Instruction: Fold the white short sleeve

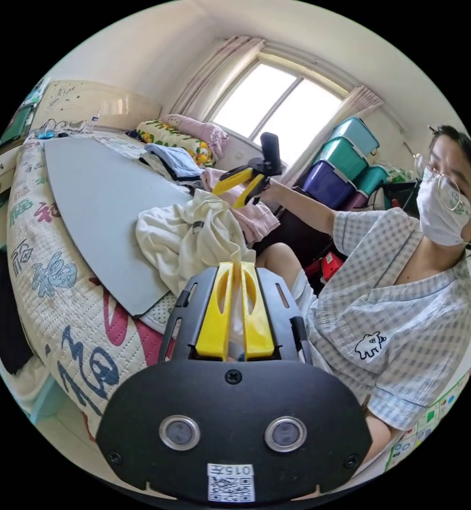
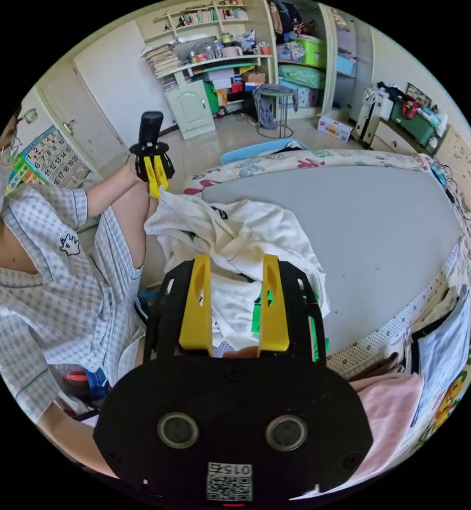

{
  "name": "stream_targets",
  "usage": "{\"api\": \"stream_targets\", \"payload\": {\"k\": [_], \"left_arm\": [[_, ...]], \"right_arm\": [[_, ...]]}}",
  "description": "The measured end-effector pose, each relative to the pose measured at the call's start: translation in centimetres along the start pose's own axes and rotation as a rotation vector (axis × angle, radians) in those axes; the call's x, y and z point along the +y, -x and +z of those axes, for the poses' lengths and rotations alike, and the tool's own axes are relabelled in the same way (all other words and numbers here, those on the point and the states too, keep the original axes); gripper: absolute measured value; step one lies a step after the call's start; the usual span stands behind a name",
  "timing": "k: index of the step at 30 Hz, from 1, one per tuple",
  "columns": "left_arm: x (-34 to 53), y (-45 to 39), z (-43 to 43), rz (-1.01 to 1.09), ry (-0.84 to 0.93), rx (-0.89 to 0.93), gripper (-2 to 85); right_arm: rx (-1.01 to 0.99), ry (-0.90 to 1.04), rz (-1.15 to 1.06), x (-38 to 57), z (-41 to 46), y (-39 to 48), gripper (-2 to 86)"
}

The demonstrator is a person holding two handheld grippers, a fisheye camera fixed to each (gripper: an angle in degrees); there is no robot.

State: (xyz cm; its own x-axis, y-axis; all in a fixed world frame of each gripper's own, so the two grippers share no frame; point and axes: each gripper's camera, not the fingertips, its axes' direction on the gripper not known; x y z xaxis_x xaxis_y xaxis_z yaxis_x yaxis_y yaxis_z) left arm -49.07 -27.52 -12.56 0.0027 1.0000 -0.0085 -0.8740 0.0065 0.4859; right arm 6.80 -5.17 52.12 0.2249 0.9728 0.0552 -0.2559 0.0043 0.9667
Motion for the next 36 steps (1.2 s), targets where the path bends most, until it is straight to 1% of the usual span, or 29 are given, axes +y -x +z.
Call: {"api": "stream_targets", "payload": {"k": [1,2,3,4,5,6,8,10,14,18,20,22,24,26,27,29,33,36], "left_arm": [[0.0,-0.7,0.4,0.04,0.017,0.023,0.9],[0.0,-1.4,0.9,0.078,0.041,0.042,0.6],[0.0,-1.8,1.2,0.097,0.054,0.049,0.5],[0.1,-2.5,2.0,0.133,0.082,0.062,0.3],[0.2,-3.1,3.0,0.162,0.114,0.076,0.2],[0.2,-3.4,3.5,0.175,0.133,0.085,0.2],[0.4,-4.3,5.5,0.213,0.193,0.113,0.1],[0.4,-4.8,6.8,0.231,0.206,0.125,0.1],[-0.3,-6.5,8.8,0.292,0.193,0.113,0.3],[-1.7,-8.0,10.7,0.346,0.148,0.049,0.7],[-2.7,-8.4,12.5,0.354,0.13,0.014,1.4],[-3.2,-8.2,14.4,0.351,0.163,0.022,2.4],[-3.5,-8.1,16.7,0.35,0.247,0.036,4.1],[-3.7,-8.8,19.0,0.402,0.357,0.034,6.2],[-3.7,-9.1,19.3,0.42,0.38,0.036,6.7],[-3.7,-9.9,19.5,0.488,0.44,0.052,7.8],[-4.0,-9.7,17.5,0.504,0.411,0.104,7.5],[-4.8,-8.3,15.3,0.428,0.314,0.135,7.0]], "right_arm": [[0.019,0.039,-0.025,0.5,0.7,0.8,8.1],[0.088,0.045,-0.024,1.7,0.7,1.9,4.8],[0.129,0.024,-0.012,2.5,0.4,2.5,3.7],[0.181,-0.049,0.02,4.8,-0.6,3.7,2.2],[0.193,-0.114,0.06,7.4,-1.8,4.5,1.4],[0.2,-0.141,0.092,8.8,-2.3,4.8,1.2],[0.239,-0.23,0.213,14.5,-4.3,5.6,0.4],[0.254,-0.276,0.279,17.8,-5.6,6.1,0.2],[0.353,-0.325,0.35,21.6,-8.6,7.0,0.2],[0.377,-0.433,0.456,24.2,-11.6,5.3,1.2],[0.3,-0.475,0.581,26.6,-11.6,3.1,3.5],[0.237,-0.519,0.669,29.8,-10.6,3.1,5.0],[0.186,-0.568,0.715,33.6,-8.6,5.0,5.5],[0.12,-0.639,0.783,38.8,-5.2,8.5,6.2],[0.097,-0.661,0.797,39.9,-4.3,9.5,6.5],[-0.012,-0.723,0.835,43.4,-0.9,12.9,8.3],[-0.118,-0.803,0.819,45.2,2.6,17.6,10.1],[-0.133,-0.791,0.754,44.0,3.8,19.7,10.6]]}}
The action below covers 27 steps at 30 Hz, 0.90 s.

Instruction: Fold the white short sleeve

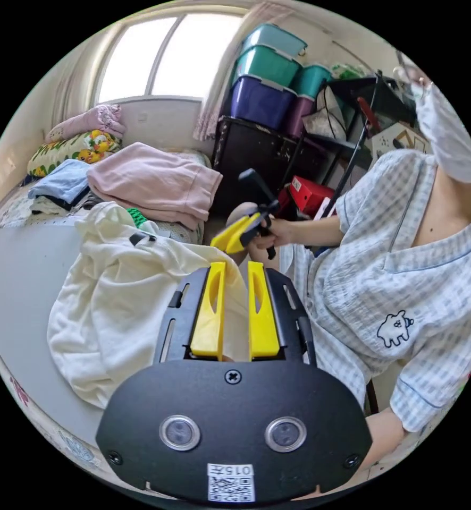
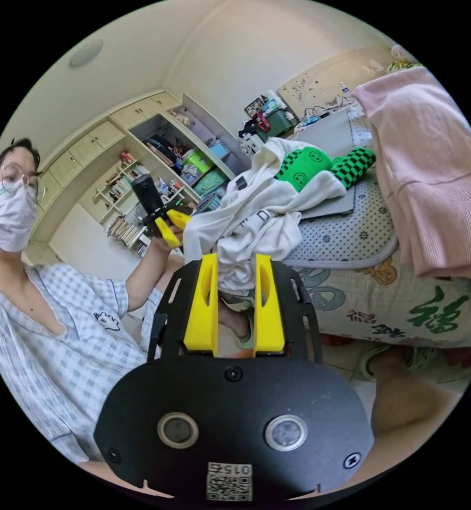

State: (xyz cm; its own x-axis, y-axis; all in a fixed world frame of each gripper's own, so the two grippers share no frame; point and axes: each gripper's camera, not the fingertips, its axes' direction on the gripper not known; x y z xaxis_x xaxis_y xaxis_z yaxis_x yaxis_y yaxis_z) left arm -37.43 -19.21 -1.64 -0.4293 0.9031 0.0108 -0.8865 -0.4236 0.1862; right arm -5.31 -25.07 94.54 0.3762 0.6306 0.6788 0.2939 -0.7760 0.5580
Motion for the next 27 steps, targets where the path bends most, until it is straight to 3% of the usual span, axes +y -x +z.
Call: {"api": "stream_targets", "payload": {"k": [7,11,13,17,20,27], "left_arm": [[3.7,-0.2,-2.6,-0.313,-0.218,-0.072,7.2],[6.4,-4.9,0.5,-0.479,-0.205,-0.331,9.3],[6.5,-6.4,3.2,-0.522,-0.22,-0.378,10.1],[4.9,-8.5,10.1,-0.497,-0.177,-0.566,11.1],[4.5,-8.8,13.3,-0.499,-0.18,-0.63,11.2],[3.3,-8.3,18.8,-0.498,-0.139,-0.766,9.6]], "right_arm": [[0.077,-0.057,-0.205,-3.9,-1.2,1.6,9.9],[0.223,-0.009,-0.401,-10.2,-0.5,2.9,9.8],[0.225,0.034,-0.478,-13.3,0.8,3.2,9.7],[0.036,0.279,-0.688,-19.2,6.3,3.8,10.3],[0.017,0.488,-0.777,-21.8,11.1,4.3,11.1],[0.2,0.449,-1.016,-25.0,18.5,6.9,9.9]]}}
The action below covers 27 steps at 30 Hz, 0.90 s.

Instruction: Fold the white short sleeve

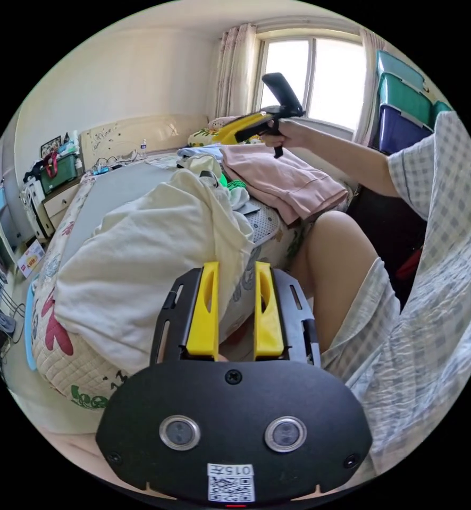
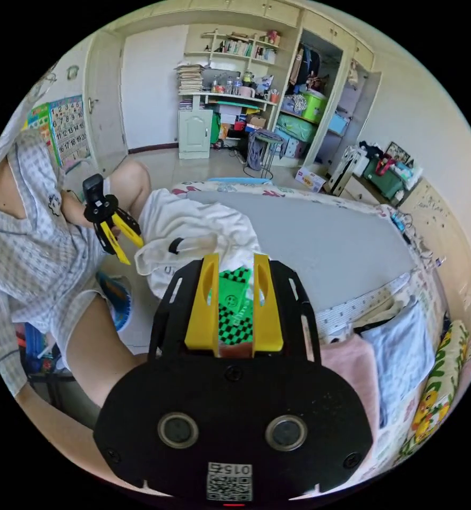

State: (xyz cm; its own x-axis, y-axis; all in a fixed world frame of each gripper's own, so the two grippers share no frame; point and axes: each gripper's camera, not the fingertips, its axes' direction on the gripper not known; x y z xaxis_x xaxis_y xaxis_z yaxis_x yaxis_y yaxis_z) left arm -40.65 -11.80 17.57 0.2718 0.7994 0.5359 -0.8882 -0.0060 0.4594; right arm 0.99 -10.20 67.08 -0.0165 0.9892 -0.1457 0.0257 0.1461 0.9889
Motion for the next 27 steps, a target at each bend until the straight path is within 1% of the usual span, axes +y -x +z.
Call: {"api": "stream_targets", "payload": {"k": [3,5,9,12,13,14,16,19,23,24,25,27], "left_arm": [[-0.1,-0.8,1.8,-0.007,0.019,-0.016,7.1],[-0.1,-1.0,2.5,-0.024,0.031,-0.048,3.8],[0.0,-1.1,1.9,-0.037,0.021,-0.097,1.1],[0.0,-0.7,0.3,-0.087,-0.018,-0.154,0.4],[0.1,-0.3,-0.6,-0.118,-0.045,-0.172,0.2],[0.1,0.2,-1.5,-0.152,-0.075,-0.186,0.0],[0.1,0.9,-2.8,-0.201,-0.124,-0.207,-0.3],[0.0,1.9,-4.5,-0.24,-0.184,-0.241,-0.5],[-0.1,2.3,-5.8,-0.216,-0.233,-0.255,-0.6],[-0.1,2.3,-5.8,-0.214,-0.233,-0.255,-0.6],[0.0,2.2,-5.9,-0.209,-0.234,-0.262,-0.6],[0.2,2.1,-6.0,-0.201,-0.232,-0.267,-0.5]], "right_arm": [[0.029,0.017,-0.072,-3.5,4.0,-1.5,9.8],[-0.074,0.106,-0.107,-6.4,8.5,-3.8,10.1],[-0.198,0.22,-0.149,-9.7,15.5,-6.5,11.3],[-0.308,0.301,-0.196,-11.4,20.0,-7.0,8.4],[-0.334,0.315,-0.209,-11.8,21.2,-7.1,5.9],[-0.342,0.319,-0.212,-12.1,22.2,-7.1,2.8],[-0.331,0.308,-0.192,-12.3,22.8,-7.5,0.2],[-0.295,0.252,-0.152,-12.1,22.4,-8.3,-0.5],[-0.199,0.233,-0.092,-13.0,23.0,-9.6,1.2],[-0.197,0.233,-0.087,-13.4,23.3,-9.8,3.8],[-0.193,0.239,-0.079,-14.4,24.1,-10.1,8.9],[-0.175,0.27,-0.108,-15.9,25.8,-10.3,11.2]]}}
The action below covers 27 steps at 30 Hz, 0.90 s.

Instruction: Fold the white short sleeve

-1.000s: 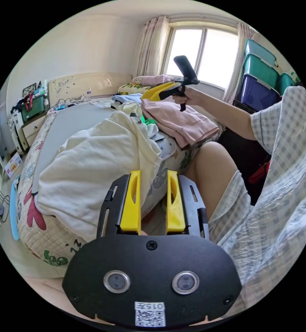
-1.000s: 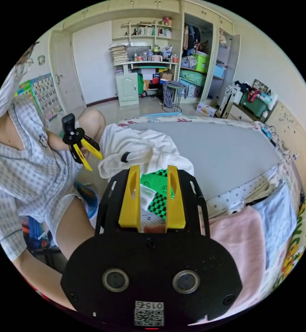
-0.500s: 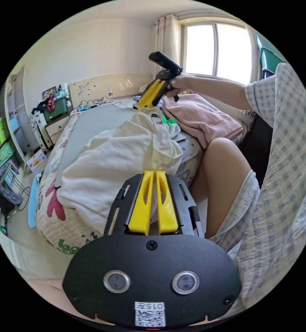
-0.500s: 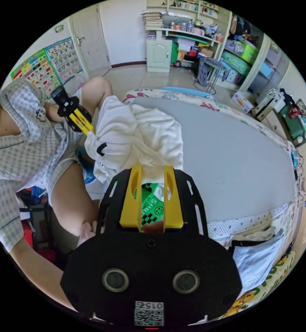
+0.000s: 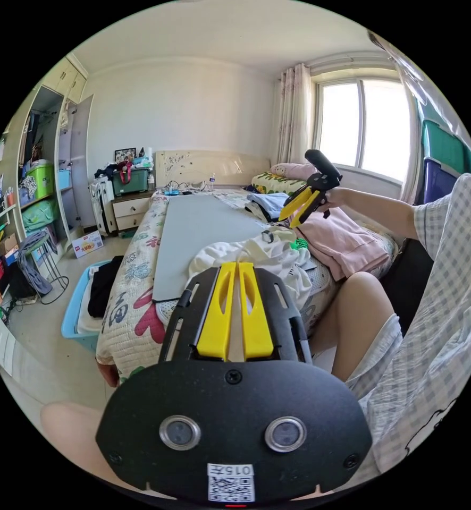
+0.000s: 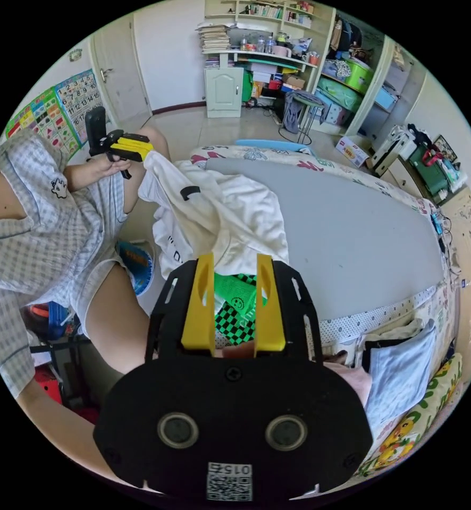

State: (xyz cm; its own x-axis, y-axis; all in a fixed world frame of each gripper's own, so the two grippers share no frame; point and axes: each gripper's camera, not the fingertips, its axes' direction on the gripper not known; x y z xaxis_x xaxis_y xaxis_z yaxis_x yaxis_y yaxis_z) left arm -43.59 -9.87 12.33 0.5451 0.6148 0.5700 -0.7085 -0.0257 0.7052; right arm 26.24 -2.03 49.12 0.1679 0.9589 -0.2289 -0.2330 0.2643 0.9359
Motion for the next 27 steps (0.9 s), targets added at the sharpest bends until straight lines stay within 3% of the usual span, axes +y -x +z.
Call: {"api": "stream_targets", "payload": {"k": [3,15,20,24,27], "left_arm": [[0.5,0.0,-0.1,0.006,0.02,0.013,-0.5],[2.6,0.4,0.8,0.024,0.079,0.002,-0.4],[3.1,1.7,1.4,-0.014,0.081,0.023,-0.4],[3.4,2.5,0.8,-0.041,0.076,0.024,-0.3],[3.4,3.3,-0.4,-0.093,0.023,0.028,-0.4]], "right_arm": [[0.051,0.058,-0.074,-3.3,2.4,-1.4,11.8],[-0.164,0.176,-0.116,-9.6,9.4,-16.1,11.0],[-0.4,0.36,-0.036,-9.1,14.5,-21.4,5.3],[-0.361,0.245,0.036,-5.5,9.5,-24.2,3.3],[-0.268,0.055,0.121,-1.7,1.7,-25.1,1.3]]}}
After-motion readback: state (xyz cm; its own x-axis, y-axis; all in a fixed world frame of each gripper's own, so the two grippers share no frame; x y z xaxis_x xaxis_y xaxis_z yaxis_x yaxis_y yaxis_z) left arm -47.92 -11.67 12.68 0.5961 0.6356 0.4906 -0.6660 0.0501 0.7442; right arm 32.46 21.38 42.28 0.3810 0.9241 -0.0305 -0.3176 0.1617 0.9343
